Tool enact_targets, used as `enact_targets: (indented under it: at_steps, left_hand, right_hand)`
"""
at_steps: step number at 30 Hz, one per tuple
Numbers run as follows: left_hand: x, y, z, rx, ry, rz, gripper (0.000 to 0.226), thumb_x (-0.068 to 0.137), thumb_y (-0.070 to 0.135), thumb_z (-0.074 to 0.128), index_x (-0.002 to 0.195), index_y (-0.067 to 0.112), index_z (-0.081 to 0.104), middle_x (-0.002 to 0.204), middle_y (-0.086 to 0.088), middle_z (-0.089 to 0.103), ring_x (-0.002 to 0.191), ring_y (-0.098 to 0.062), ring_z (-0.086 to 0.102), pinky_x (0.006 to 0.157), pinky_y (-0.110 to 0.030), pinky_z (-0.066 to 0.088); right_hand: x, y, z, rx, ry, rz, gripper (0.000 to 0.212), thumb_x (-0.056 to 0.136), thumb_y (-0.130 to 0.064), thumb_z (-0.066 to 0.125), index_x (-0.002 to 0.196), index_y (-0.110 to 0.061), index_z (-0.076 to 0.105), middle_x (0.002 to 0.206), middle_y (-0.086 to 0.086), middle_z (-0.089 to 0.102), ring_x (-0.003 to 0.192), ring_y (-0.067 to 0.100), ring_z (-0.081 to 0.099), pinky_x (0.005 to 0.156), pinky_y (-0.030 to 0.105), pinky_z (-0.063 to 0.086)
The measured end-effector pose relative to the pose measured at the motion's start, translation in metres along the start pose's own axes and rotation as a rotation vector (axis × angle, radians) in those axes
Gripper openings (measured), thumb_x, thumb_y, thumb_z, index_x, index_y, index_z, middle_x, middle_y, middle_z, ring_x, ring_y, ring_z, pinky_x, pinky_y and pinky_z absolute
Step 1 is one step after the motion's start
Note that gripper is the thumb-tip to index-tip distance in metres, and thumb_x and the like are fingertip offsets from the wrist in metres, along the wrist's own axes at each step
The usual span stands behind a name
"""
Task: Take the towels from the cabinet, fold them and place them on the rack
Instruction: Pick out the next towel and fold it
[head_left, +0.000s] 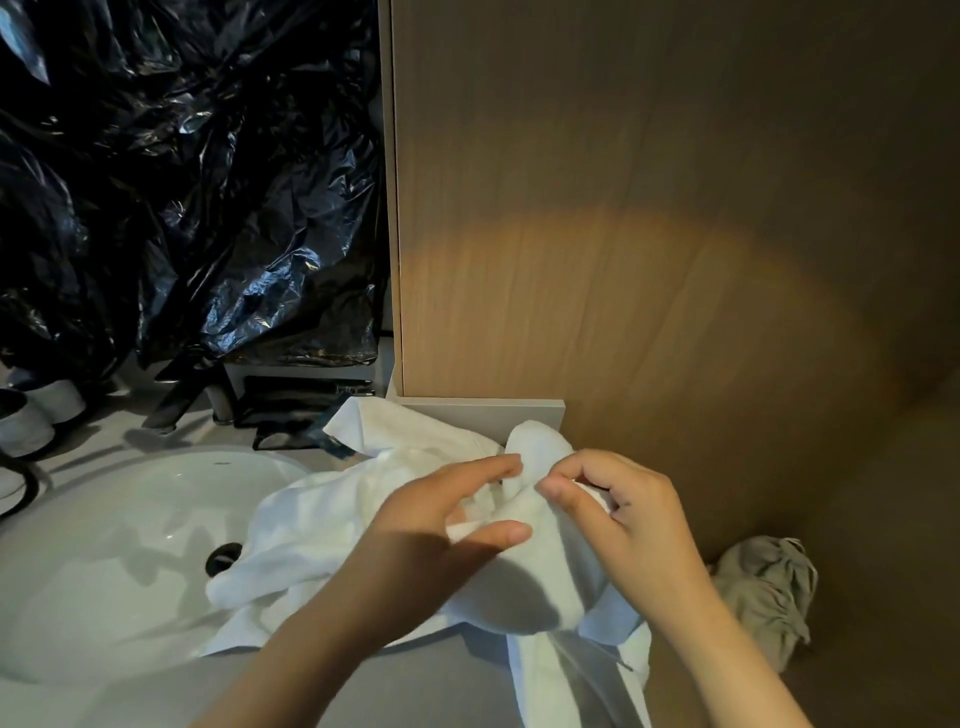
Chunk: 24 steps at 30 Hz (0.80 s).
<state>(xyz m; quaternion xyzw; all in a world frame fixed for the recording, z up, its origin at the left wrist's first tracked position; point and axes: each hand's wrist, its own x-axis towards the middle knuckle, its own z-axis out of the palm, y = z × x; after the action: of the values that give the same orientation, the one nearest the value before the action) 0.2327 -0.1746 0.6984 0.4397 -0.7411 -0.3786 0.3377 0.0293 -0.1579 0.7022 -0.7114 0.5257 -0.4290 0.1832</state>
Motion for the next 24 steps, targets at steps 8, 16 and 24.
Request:
enact_targets:
  at_steps: [8, 16, 24]
  left_hand:
    - [0.001, -0.001, -0.01, -0.102, 0.155, -0.018, 0.018, 0.079, 0.041, 0.061, 0.073, 0.025, 0.068, 0.072, 0.006, 0.066, 0.071, -0.005, 0.058, 0.07, -0.02, 0.044]
    - [0.0, -0.015, -0.035, -0.071, 0.411, 0.001, 0.017, 0.082, 0.037, 0.06, 0.075, 0.024, 0.067, 0.069, 0.004, 0.064, 0.065, -0.005, 0.056, 0.061, -0.014, 0.042]
    - [-0.003, -0.036, -0.048, 0.259, 0.523, -0.17, 0.015, 0.089, 0.042, 0.057, 0.078, 0.033, 0.063, 0.077, 0.015, 0.066, 0.076, -0.007, 0.06, 0.062, -0.018, 0.038]
  right_hand:
    - [0.003, -0.002, -0.012, -0.109, -0.084, 0.002, 0.006, 0.088, -0.035, 0.066, 0.086, -0.031, 0.068, 0.087, -0.015, 0.063, 0.085, 0.013, 0.061, 0.07, 0.022, 0.046]
    - [-0.011, 0.025, -0.021, -0.248, 0.072, 0.126, 0.034, 0.084, -0.005, 0.068, 0.111, -0.025, 0.065, 0.106, -0.018, 0.059, 0.101, -0.005, 0.055, 0.081, 0.008, 0.045]
    - [-0.011, 0.013, -0.025, -0.016, 0.076, 0.153, 0.029, 0.095, -0.011, 0.06, 0.094, -0.039, 0.07, 0.092, -0.023, 0.071, 0.096, -0.006, 0.063, 0.075, 0.005, 0.046]
